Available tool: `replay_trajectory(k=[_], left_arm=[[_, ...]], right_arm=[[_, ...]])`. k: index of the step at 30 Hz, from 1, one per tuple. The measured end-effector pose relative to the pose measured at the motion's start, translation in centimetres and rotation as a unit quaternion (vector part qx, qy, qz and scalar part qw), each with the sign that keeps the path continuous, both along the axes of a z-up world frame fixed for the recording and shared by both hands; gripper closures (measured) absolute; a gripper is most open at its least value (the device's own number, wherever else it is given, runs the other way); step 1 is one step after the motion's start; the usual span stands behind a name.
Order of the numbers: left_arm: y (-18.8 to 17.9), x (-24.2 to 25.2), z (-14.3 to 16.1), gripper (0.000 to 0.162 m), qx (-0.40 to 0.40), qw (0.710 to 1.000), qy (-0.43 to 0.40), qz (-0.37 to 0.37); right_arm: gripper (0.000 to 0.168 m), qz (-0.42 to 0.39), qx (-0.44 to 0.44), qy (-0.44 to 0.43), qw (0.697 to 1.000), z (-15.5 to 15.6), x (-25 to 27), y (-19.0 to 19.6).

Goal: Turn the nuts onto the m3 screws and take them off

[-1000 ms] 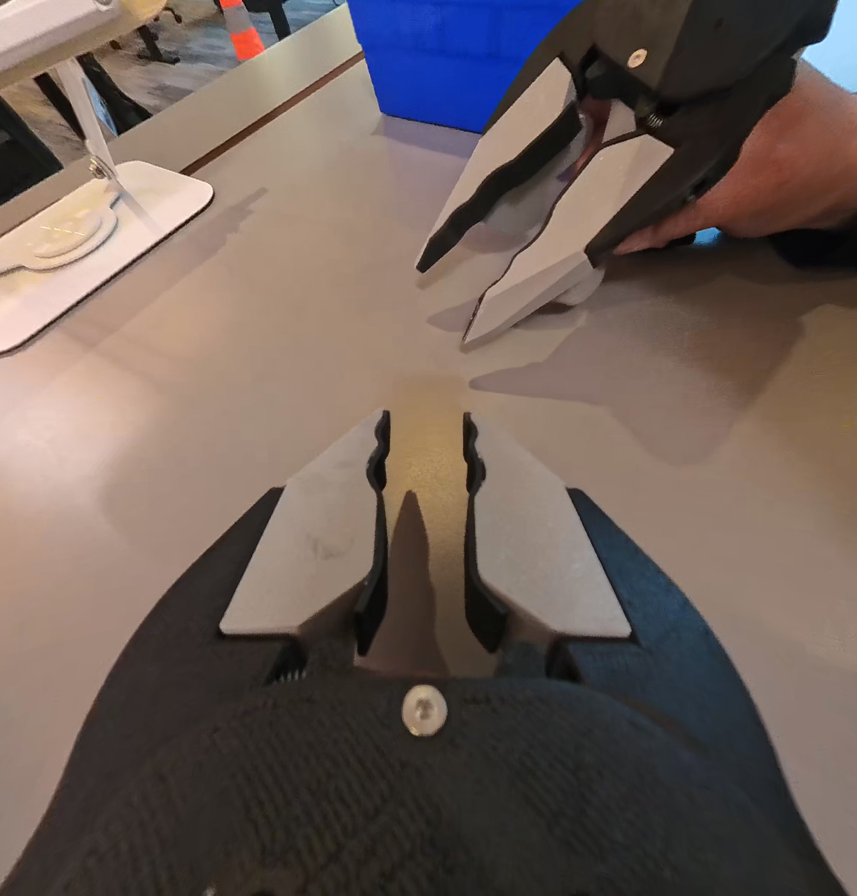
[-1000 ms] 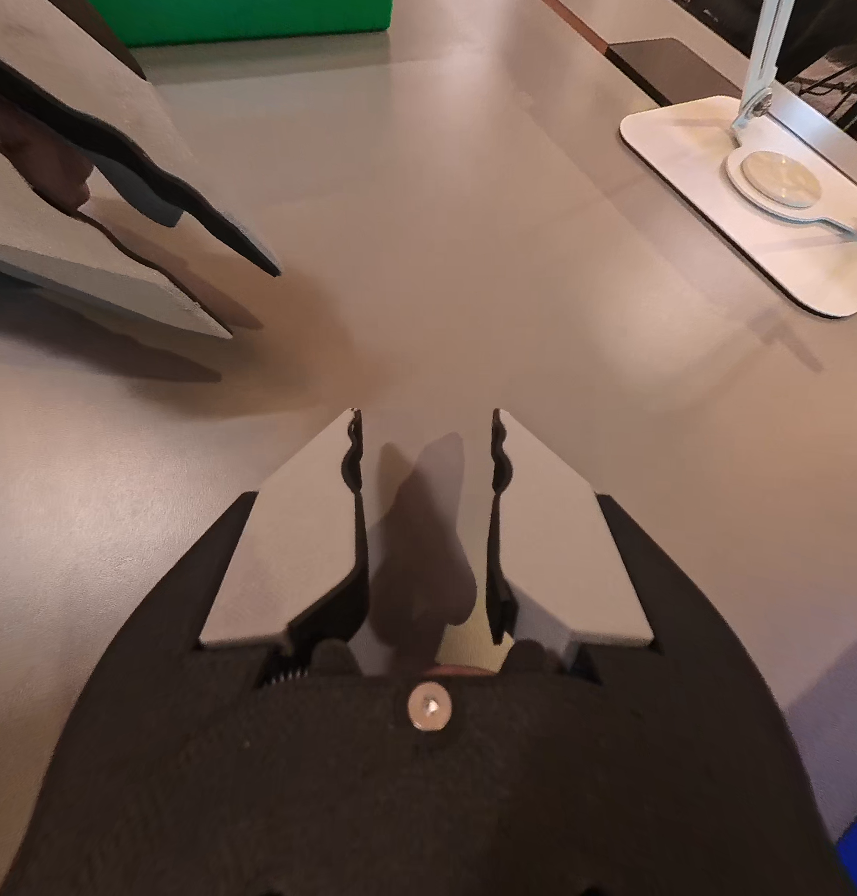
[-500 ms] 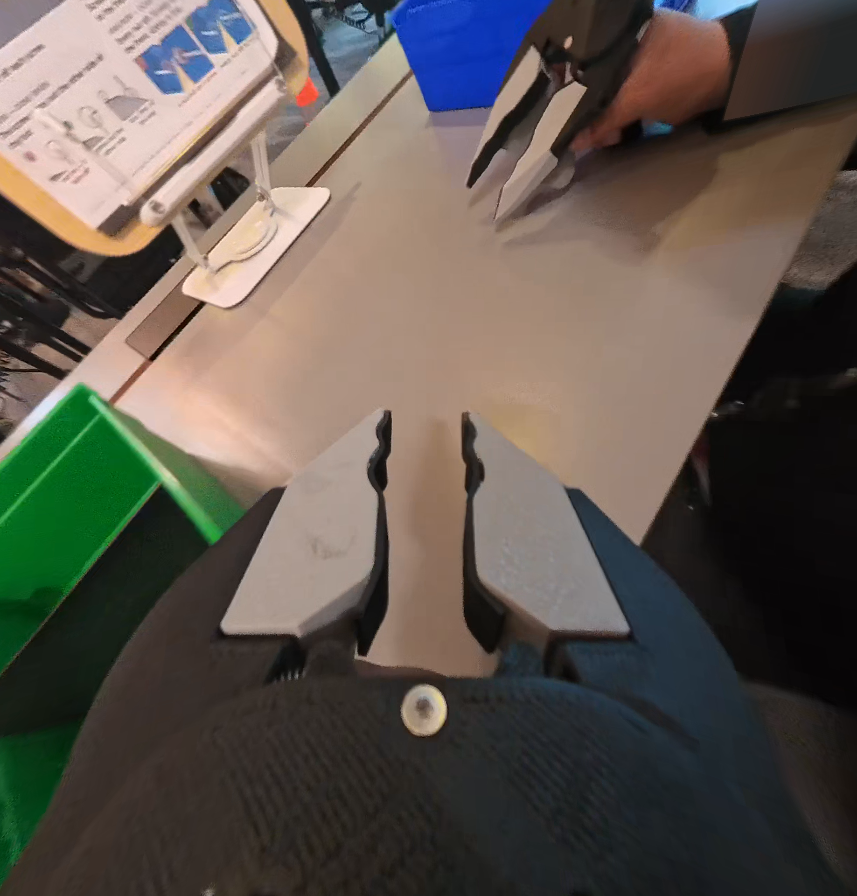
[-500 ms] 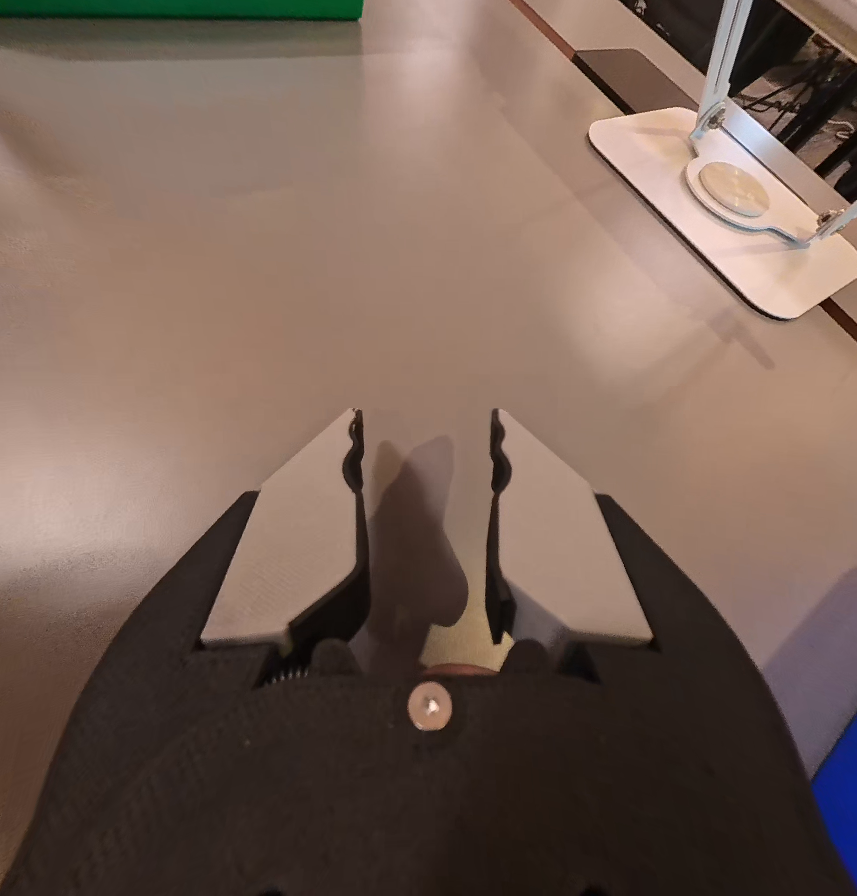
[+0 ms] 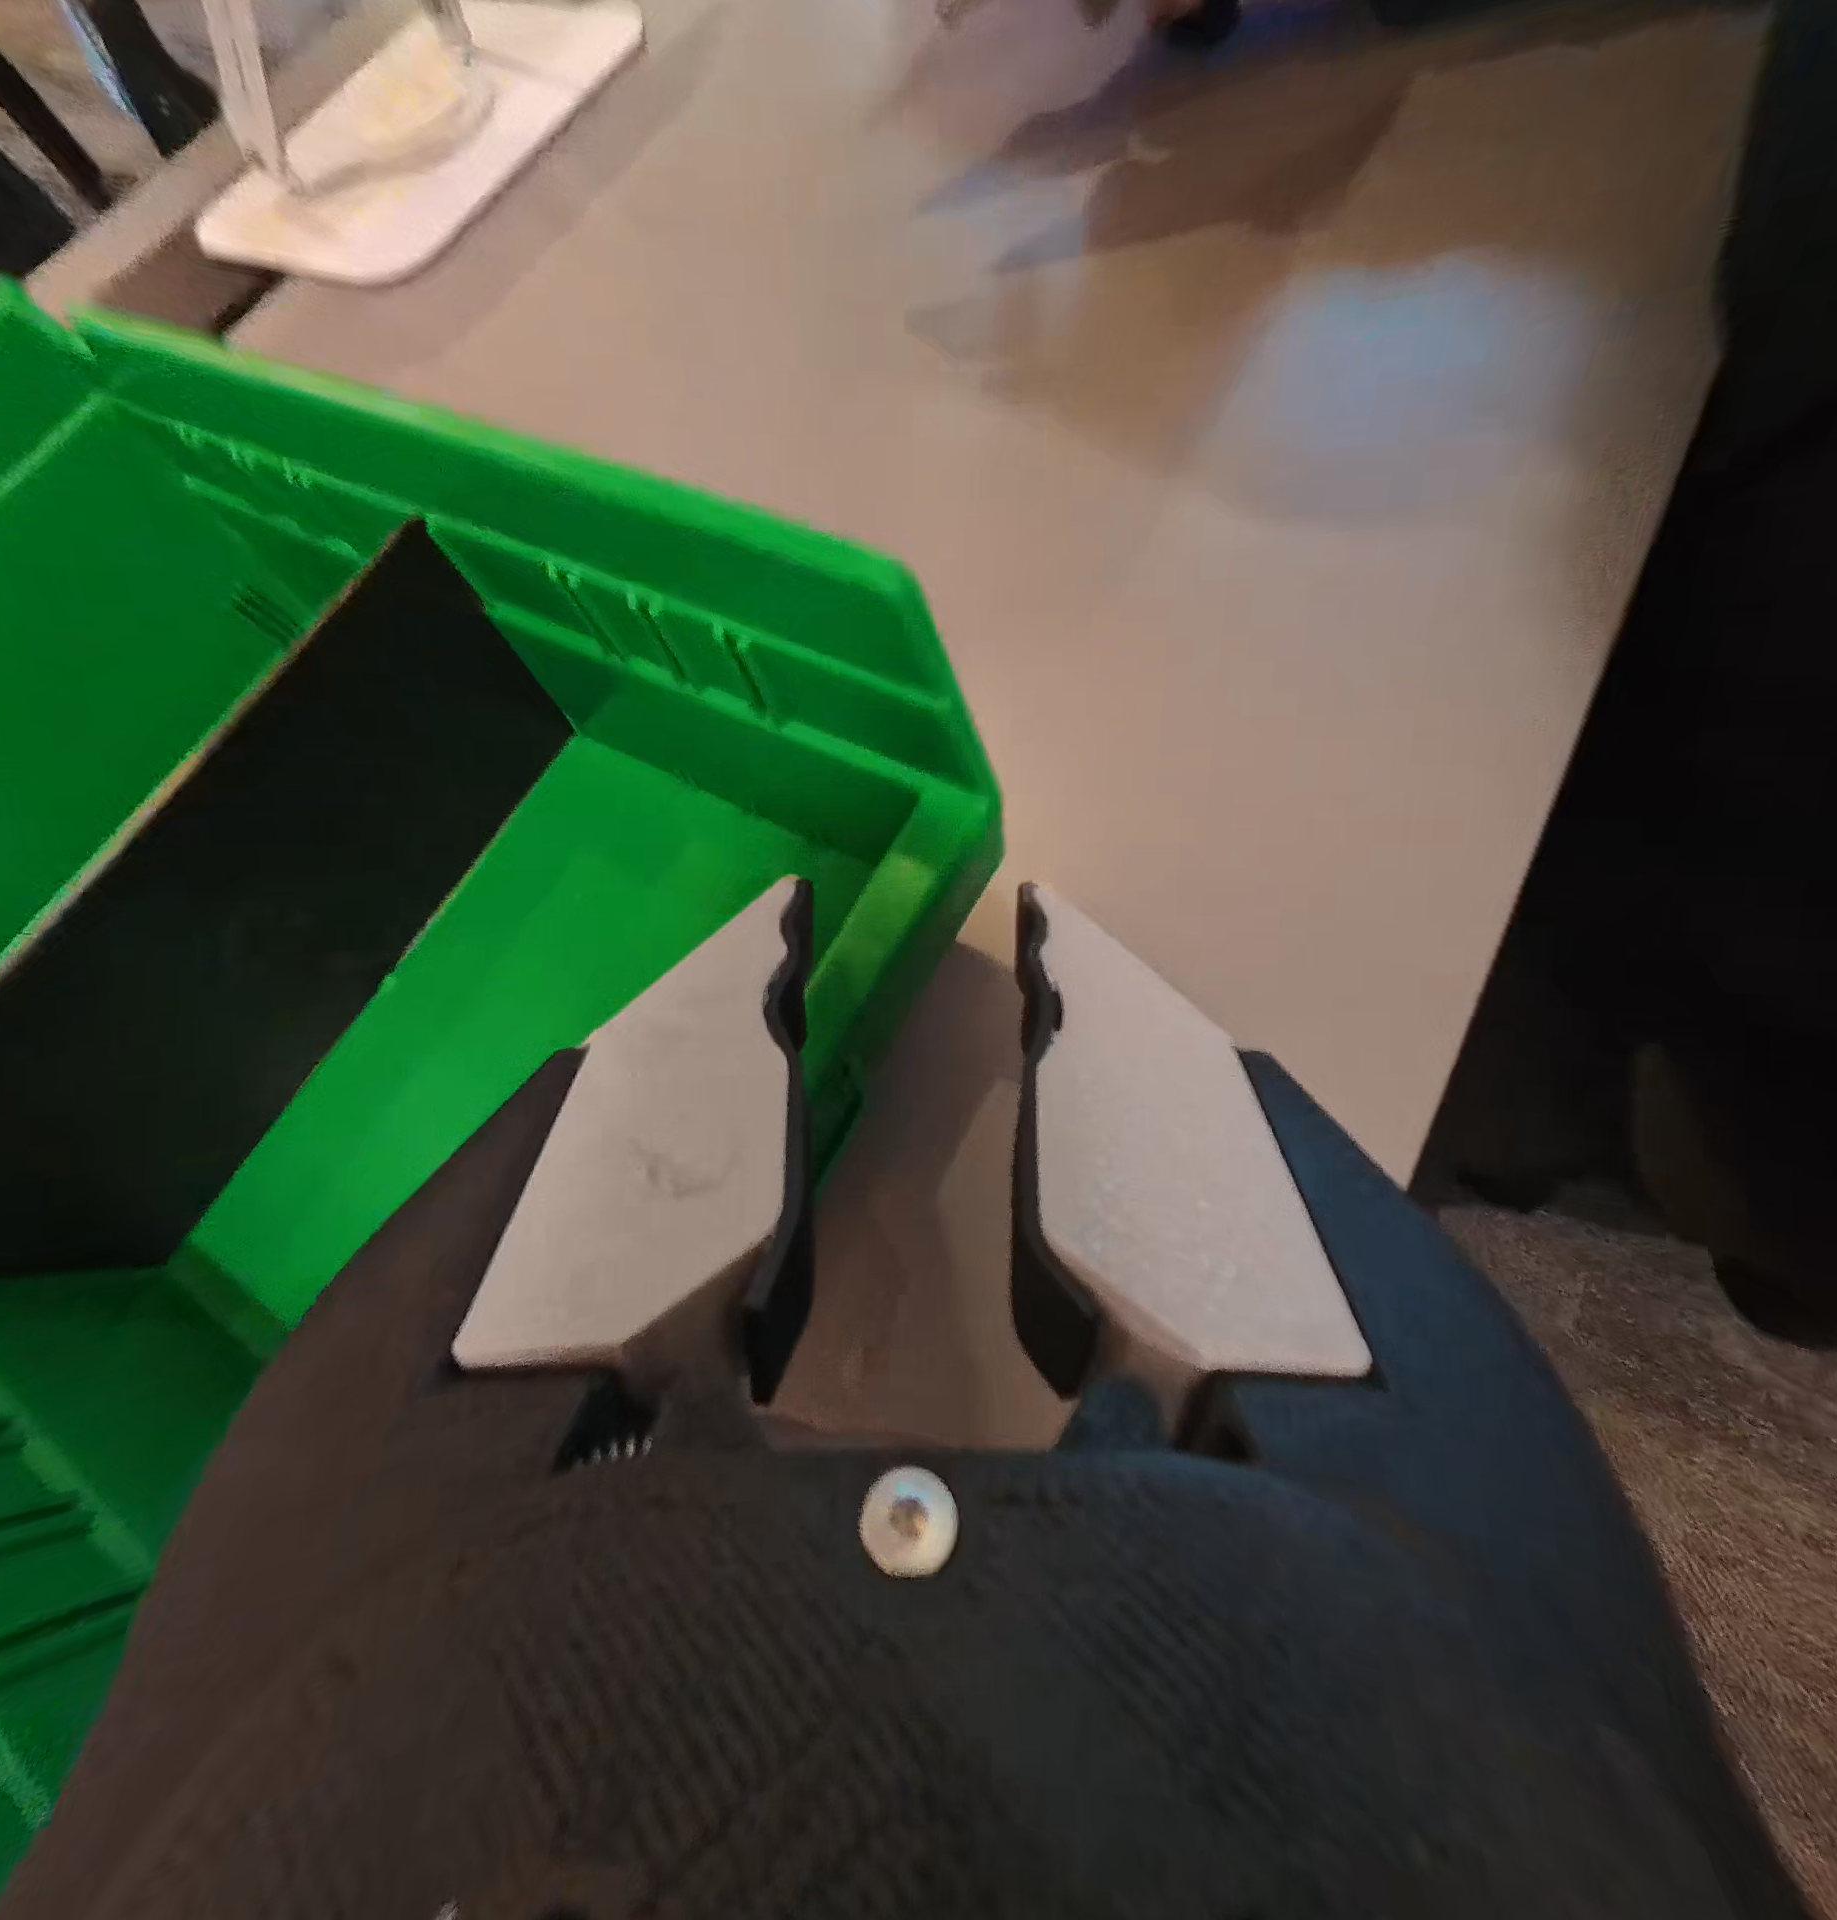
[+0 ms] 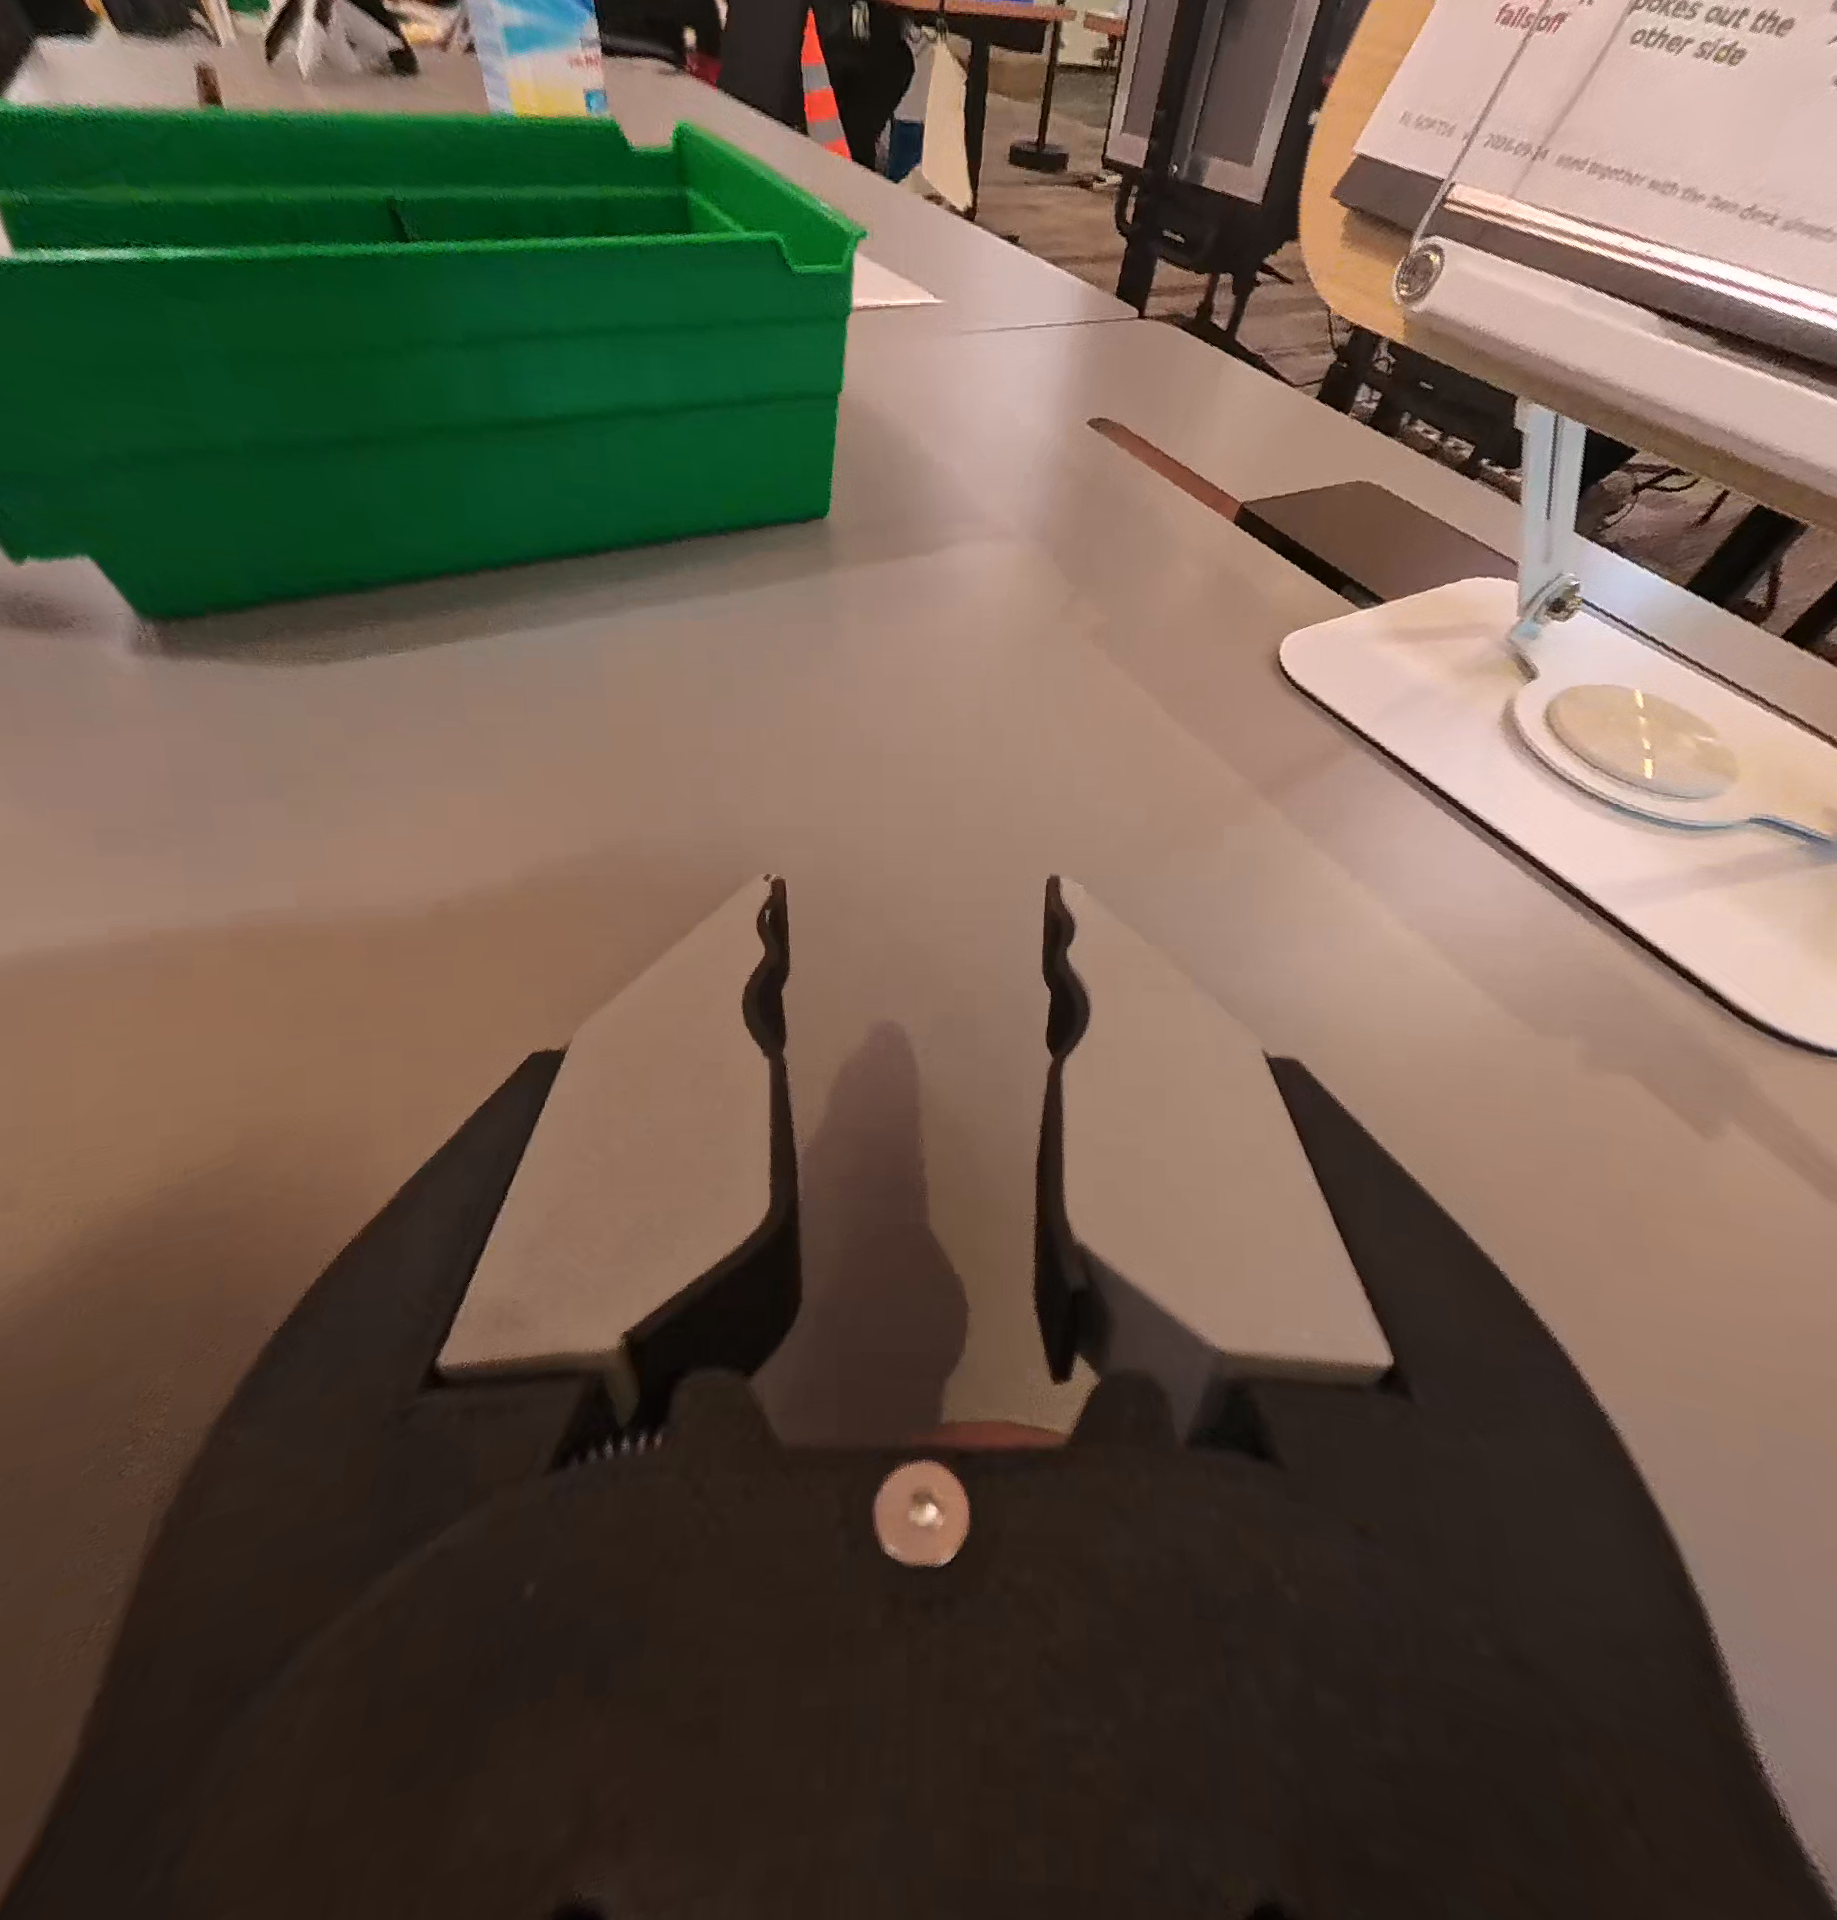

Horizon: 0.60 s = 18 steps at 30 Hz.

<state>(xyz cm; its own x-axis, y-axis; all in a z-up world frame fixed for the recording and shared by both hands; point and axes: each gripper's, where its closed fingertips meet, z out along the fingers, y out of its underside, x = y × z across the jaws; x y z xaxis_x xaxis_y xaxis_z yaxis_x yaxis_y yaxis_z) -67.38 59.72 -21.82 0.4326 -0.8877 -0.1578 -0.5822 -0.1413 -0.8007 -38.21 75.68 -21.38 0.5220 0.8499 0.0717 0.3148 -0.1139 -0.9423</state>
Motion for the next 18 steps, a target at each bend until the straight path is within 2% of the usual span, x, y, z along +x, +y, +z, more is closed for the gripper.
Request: replay_trajectory(k=[2, 3, 6, 11, 13, 18], left_arm=[[0.6, -1.3, -2.2, 0.123, -0.008, 0.999, 0.050, 0.011], [0.9, -1.2, -1.7, 0.126, 0.013, 0.999, 0.036, 0.006], [0.8, -1.2, -1.9, 0.125, 0.003, 0.999, 0.038, -0.004], [1.4, -1.7, -2.3, 0.132, 0.015, 0.995, 0.096, -0.008], [1.5, -2.0, -2.6, 0.128, -0.003, 0.993, 0.114, -0.007], [2.4, -3.1, -3.3, 0.131, -0.027, 0.982, 0.185, -0.033]], right_arm=[[0.122, -0.002, -0.014, 0.002, 1.000, -0.2, -0.5, 0.7], [0.123, -0.003, -0.015, 0.002, 1.000, -0.2, -0.7, 0.9], [0.122, -0.008, -0.017, -0.010, 1.000, -0.6, -0.9, 1.3], [0.124, -0.013, -0.001, -0.016, 1.000, -0.5, -1.3, 1.1], [0.125, -0.008, -0.001, -0.012, 1.000, -0.4, -1.6, 0.9], [0.125, 0.008, 0.001, 0.017, 1.000, 0.4, -1.9, 0.4]])
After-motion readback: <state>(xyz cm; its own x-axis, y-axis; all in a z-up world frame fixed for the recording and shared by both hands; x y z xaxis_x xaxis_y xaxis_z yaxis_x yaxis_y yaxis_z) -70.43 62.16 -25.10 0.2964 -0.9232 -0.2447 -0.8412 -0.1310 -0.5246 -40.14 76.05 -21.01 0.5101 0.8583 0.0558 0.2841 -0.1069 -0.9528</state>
